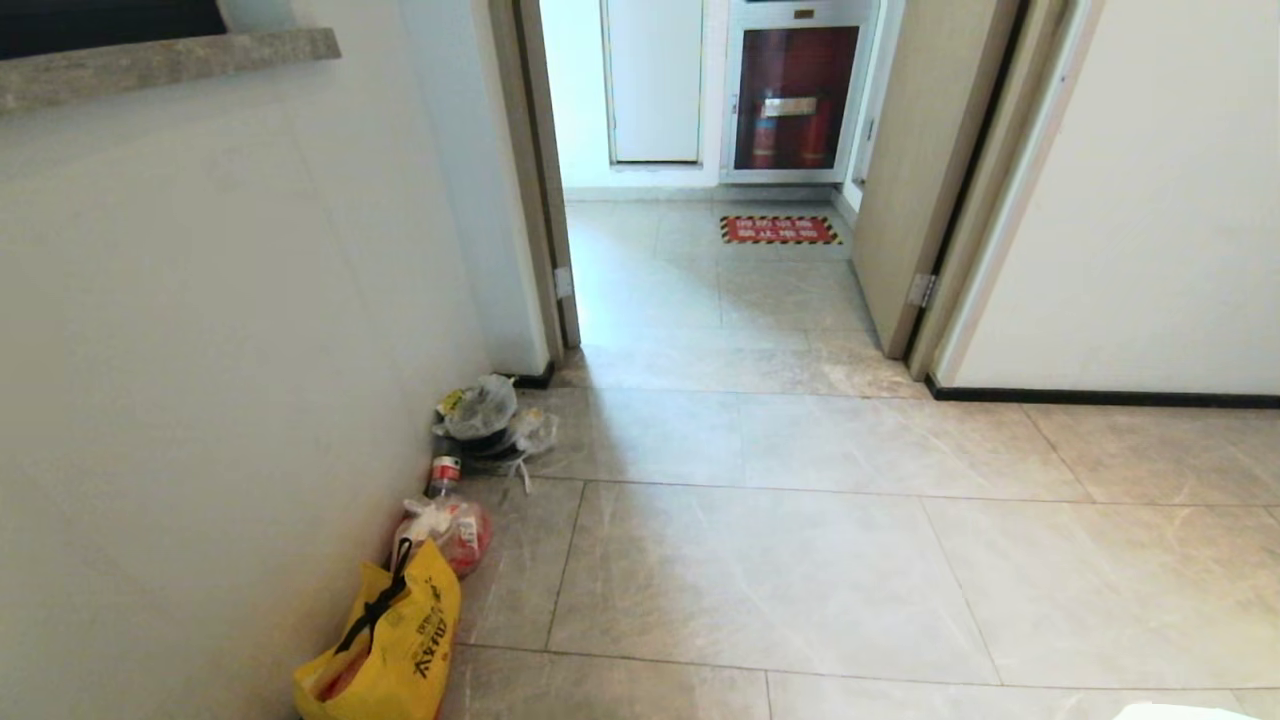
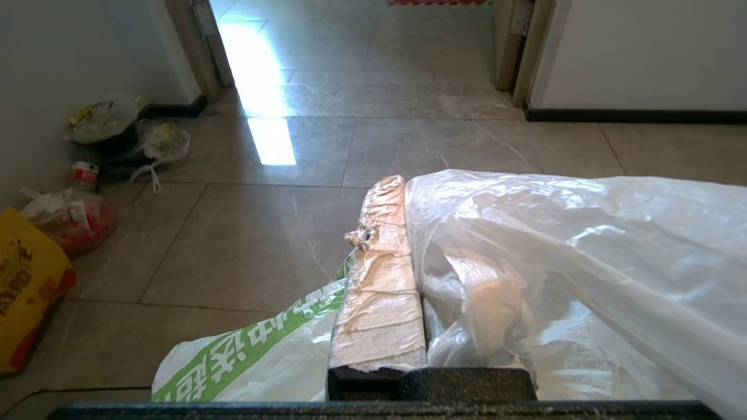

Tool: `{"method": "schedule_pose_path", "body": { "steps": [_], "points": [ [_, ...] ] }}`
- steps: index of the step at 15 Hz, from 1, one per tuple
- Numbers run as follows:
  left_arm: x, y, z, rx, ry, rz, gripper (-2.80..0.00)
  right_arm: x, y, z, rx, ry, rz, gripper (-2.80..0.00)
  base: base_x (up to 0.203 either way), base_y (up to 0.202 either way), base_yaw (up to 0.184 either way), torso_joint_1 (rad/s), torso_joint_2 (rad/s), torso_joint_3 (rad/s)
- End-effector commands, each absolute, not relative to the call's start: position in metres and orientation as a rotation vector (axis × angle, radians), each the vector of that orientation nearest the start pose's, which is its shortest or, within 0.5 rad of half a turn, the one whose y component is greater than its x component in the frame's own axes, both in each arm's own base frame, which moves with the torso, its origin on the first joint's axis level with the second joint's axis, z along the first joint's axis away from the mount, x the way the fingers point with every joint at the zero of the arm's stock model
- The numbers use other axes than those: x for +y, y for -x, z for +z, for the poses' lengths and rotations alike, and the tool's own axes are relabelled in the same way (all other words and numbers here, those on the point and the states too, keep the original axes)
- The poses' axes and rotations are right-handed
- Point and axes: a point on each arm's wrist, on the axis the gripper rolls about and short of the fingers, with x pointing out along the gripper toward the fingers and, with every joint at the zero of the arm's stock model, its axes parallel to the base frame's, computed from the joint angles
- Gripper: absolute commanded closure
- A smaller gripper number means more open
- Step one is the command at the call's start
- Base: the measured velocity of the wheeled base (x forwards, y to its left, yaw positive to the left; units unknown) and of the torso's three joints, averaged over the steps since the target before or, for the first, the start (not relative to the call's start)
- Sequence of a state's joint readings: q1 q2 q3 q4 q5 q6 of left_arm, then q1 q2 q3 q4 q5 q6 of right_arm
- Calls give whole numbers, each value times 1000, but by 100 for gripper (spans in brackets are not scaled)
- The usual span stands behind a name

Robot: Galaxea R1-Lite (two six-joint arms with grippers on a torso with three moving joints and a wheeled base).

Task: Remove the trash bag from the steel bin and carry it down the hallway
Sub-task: Put the trash bag at the door

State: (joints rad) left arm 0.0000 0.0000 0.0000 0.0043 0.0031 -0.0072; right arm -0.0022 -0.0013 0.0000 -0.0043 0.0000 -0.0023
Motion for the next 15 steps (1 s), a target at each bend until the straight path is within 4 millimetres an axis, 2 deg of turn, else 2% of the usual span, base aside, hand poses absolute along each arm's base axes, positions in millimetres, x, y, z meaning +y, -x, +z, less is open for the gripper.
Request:
{"method": "schedule_pose_path", "body": {
  "steps": [1,15],
  "points": [
    [0,23,75,5,8,3,0,0,23,76,-5,3,-2,0,212,0,-4,-1,2,7],
    [0,23,75,5,8,3,0,0,23,76,-5,2,-2,0,192,0,0,2,4,2]
  ]
}}
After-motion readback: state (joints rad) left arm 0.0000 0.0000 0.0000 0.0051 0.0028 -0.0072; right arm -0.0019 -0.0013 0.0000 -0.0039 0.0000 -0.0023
